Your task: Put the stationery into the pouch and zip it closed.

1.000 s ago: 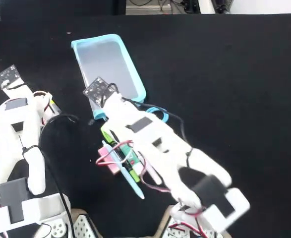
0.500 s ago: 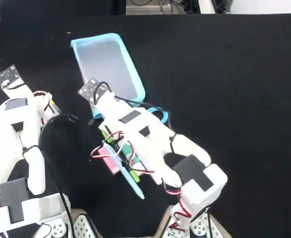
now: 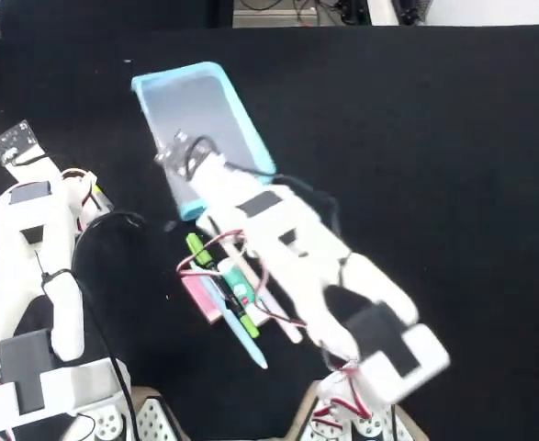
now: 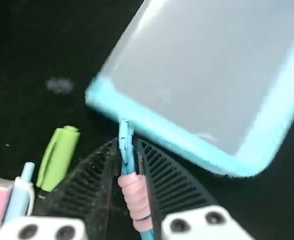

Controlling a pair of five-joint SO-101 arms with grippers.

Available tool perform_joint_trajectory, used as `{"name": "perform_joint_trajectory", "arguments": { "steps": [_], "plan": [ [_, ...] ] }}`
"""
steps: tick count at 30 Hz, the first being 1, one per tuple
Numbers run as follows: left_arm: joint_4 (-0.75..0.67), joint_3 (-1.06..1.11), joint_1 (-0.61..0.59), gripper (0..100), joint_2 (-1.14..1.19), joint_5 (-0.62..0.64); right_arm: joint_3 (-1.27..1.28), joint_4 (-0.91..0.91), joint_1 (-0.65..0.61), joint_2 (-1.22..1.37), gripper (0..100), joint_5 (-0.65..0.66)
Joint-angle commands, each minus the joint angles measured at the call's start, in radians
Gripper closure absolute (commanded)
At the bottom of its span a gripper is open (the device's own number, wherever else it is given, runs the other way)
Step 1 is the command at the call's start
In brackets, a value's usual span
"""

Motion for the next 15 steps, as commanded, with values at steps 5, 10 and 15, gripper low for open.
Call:
{"name": "perform_joint_trajectory", "arguments": {
  "steps": [5, 10, 15],
  "plan": [
    [0.048, -0.058, 0.068, 78, -0.005, 0.005, -0.030, 0.051, 0.066, -0.251, 98.8, -0.014],
    [0.192, -0.140, 0.117, 78, -0.089, -0.064, -0.087, 0.071, 0.020, -0.320, 98.8, -0.011],
    [0.269, -0.114, 0.117, 78, -0.354, -0.069, -0.194, 0.135, -0.058, -0.346, 98.8, -0.014]
  ]
}}
